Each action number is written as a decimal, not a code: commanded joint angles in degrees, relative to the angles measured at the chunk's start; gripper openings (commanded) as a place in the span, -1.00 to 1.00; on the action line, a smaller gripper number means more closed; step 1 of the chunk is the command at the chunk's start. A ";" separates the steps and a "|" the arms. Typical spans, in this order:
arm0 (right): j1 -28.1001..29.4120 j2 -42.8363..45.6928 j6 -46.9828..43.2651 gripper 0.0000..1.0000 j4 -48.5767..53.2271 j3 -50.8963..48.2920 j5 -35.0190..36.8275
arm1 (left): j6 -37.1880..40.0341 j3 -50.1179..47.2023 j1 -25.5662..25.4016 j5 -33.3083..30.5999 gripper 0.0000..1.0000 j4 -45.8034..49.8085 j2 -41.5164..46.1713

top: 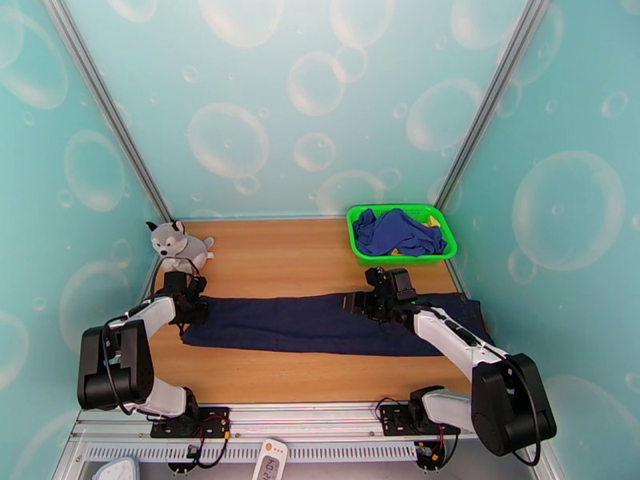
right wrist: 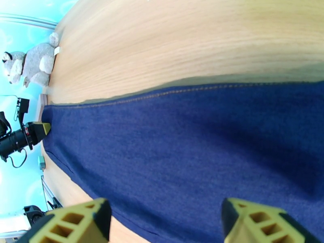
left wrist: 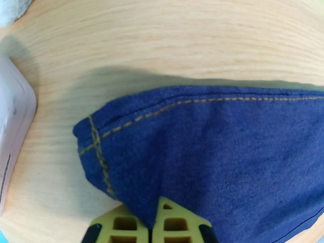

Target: Fold and stack the trousers

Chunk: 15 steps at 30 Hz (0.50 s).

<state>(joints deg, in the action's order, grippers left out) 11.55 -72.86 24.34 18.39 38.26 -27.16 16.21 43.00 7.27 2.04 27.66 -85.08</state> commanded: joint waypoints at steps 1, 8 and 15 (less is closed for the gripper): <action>-0.12 1.64 -0.17 0.50 -0.32 0.57 0.35 | -4.16 5.37 -3.52 -9.03 -1.00 7.47 6.41; 0.47 0.94 1.76 0.50 -3.22 -0.35 0.44 | -8.57 25.01 -7.37 -29.69 -1.00 22.84 6.71; 0.77 1.00 3.51 0.51 -0.14 -0.16 4.01 | -4.85 31.73 -7.18 -42.25 -1.00 28.24 7.02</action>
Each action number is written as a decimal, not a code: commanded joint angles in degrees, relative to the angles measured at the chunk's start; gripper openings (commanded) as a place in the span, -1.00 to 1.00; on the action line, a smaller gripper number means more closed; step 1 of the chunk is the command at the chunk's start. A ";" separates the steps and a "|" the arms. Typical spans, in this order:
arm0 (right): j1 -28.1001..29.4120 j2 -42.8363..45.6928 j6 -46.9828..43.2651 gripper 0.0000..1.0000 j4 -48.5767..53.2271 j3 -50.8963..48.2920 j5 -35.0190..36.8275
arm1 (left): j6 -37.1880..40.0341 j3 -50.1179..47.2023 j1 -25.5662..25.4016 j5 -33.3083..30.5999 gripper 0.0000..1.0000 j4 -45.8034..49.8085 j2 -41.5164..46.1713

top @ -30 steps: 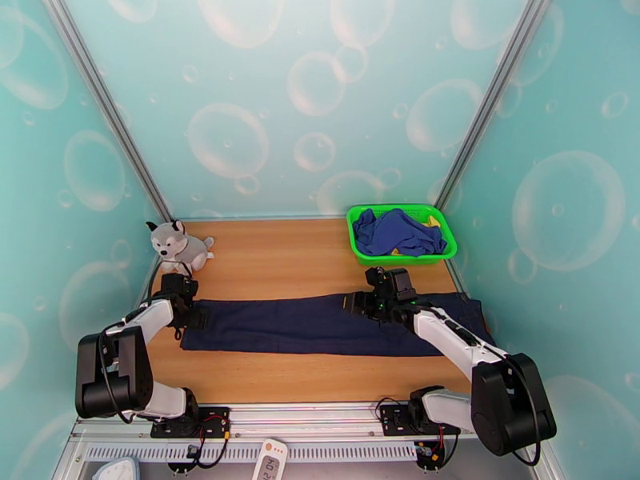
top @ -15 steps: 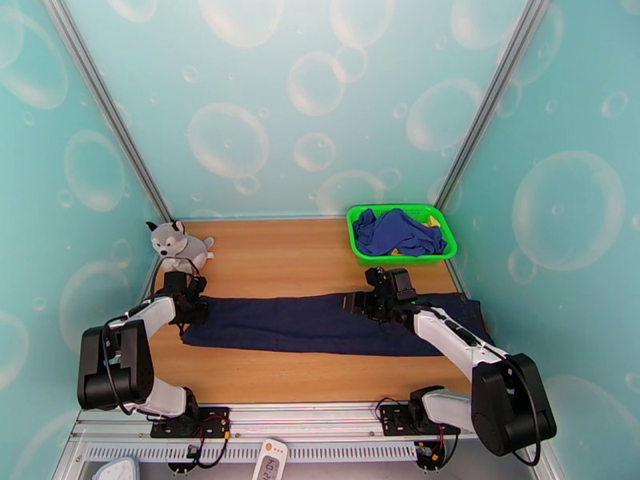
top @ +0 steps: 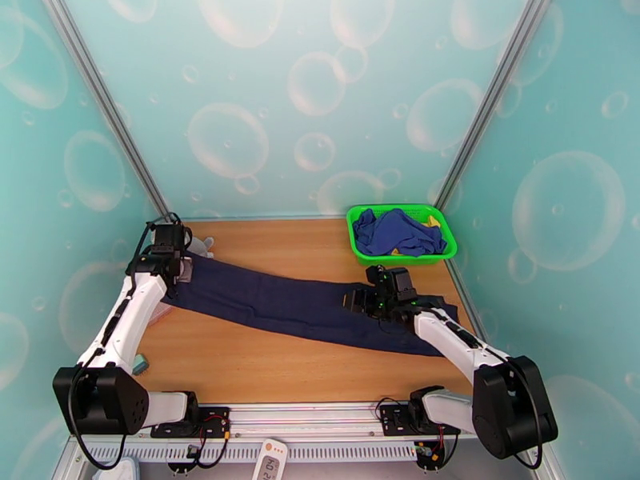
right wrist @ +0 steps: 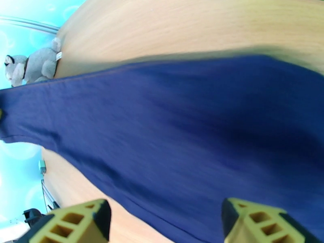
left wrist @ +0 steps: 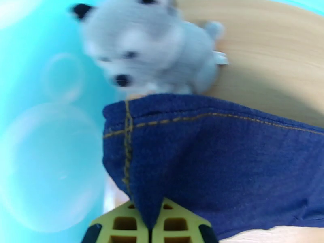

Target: Fold and stack the trousers

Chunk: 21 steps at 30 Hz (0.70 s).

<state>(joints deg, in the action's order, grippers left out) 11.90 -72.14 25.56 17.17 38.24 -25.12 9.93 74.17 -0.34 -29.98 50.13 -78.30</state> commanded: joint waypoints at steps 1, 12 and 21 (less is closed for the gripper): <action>0.44 0.50 2.45 0.51 0.90 -0.43 2.18 | 1.22 0.71 0.34 -10.94 -1.00 6.13 0.23; -0.10 4.79 2.61 0.68 1.09 -3.12 2.98 | -16.47 7.50 -20.39 11.68 -1.00 12.90 -1.34; -3.87 6.28 0.04 0.99 2.49 -2.54 1.91 | -36.65 10.33 -34.07 17.22 -1.00 16.26 -13.64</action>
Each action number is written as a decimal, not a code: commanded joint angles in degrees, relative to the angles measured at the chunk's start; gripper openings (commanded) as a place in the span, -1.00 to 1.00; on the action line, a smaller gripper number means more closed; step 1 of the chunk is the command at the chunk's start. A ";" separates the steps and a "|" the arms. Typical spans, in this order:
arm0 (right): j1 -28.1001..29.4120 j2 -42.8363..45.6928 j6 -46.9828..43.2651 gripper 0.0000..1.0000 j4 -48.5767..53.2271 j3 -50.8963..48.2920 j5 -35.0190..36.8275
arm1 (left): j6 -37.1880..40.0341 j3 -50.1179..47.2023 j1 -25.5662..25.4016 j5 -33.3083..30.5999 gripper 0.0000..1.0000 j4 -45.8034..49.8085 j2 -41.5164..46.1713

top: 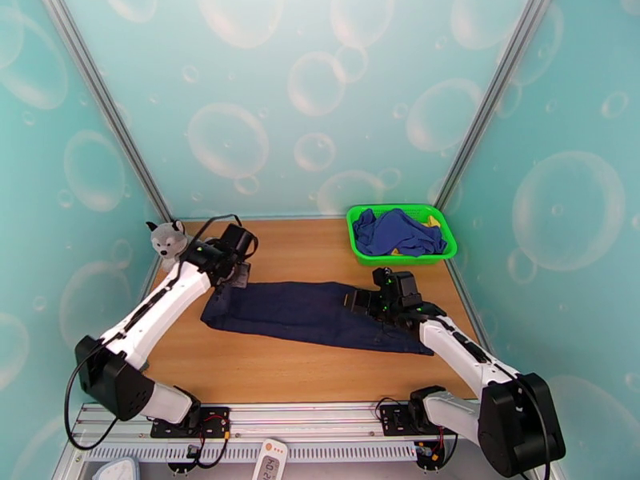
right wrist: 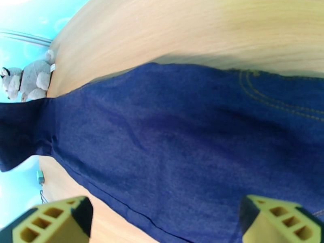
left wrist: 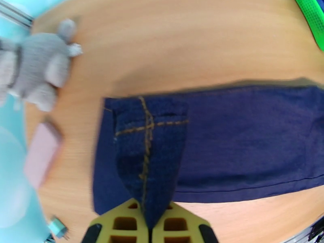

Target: Fold and stack the trousers

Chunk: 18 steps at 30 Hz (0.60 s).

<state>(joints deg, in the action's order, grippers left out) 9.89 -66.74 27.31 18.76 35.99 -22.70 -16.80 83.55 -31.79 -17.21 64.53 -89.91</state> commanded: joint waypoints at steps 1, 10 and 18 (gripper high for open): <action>-2.65 0.75 -1.79 0.99 0.44 -0.43 -1.52 | -11.08 1.08 -3.60 5.85 -1.00 0.51 -2.74; -4.18 0.57 -1.73 0.99 -1.39 -1.64 -4.51 | -18.87 5.06 -10.63 14.63 -1.00 -8.07 -11.68; -4.18 -0.31 -1.38 0.99 -2.55 -2.95 -4.70 | -21.35 8.34 -13.88 14.46 -1.00 -10.23 -16.64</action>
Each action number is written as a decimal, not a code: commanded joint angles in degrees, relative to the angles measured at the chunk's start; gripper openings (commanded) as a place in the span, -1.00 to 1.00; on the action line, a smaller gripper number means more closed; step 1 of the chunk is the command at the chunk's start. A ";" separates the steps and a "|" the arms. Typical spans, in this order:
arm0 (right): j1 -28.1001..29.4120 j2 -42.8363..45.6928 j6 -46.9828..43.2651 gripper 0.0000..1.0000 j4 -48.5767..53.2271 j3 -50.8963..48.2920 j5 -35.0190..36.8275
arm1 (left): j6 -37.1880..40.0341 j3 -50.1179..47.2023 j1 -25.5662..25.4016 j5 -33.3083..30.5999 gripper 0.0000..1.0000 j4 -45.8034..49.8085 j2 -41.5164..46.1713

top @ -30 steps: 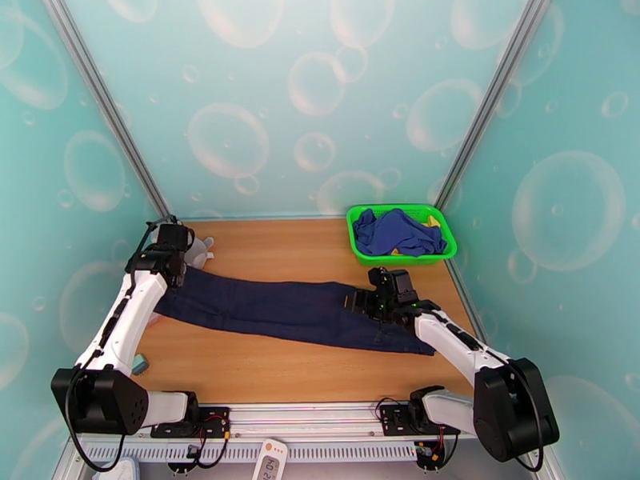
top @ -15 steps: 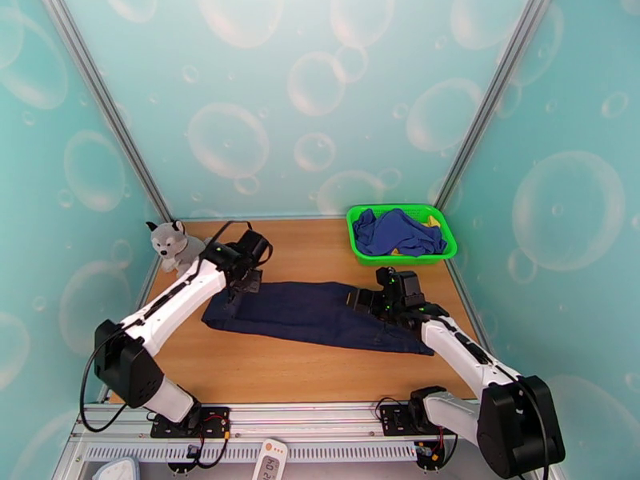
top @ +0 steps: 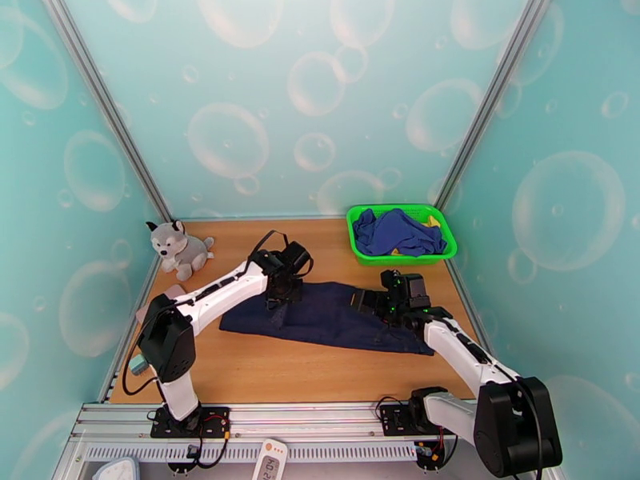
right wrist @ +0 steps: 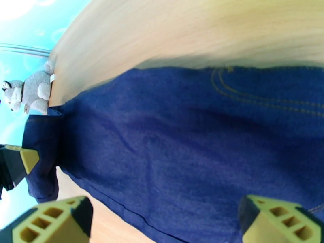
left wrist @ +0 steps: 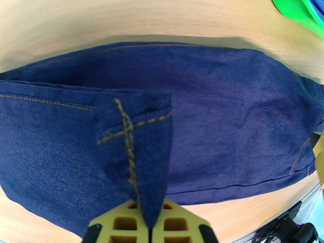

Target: Fold and stack the trousers

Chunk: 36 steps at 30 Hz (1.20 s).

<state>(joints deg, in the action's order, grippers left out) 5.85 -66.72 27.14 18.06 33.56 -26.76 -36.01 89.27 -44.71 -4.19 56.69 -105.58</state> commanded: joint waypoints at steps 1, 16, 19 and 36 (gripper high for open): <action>-0.13 -0.34 -1.21 0.99 -1.98 -0.51 -0.66 | -2.14 2.60 -1.23 1.73 -1.00 -2.68 -1.33; -0.10 0.53 -2.32 0.99 0.16 -0.60 0.25 | -7.58 1.02 -3.74 -12.05 -0.59 -13.54 -7.10; -0.37 0.84 -2.83 0.99 0.86 -0.86 0.90 | -4.00 -0.50 -5.14 -8.28 -0.43 -17.53 -6.24; 12.05 -0.52 -0.86 0.99 -4.21 2.89 5.48 | 7.55 -31.66 15.73 4.16 -0.28 -32.00 17.60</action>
<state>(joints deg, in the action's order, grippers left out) 15.38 -67.42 25.87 17.23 34.63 -23.33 -32.45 62.24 -34.28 -2.55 25.93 -87.64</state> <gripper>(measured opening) 0.993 0.365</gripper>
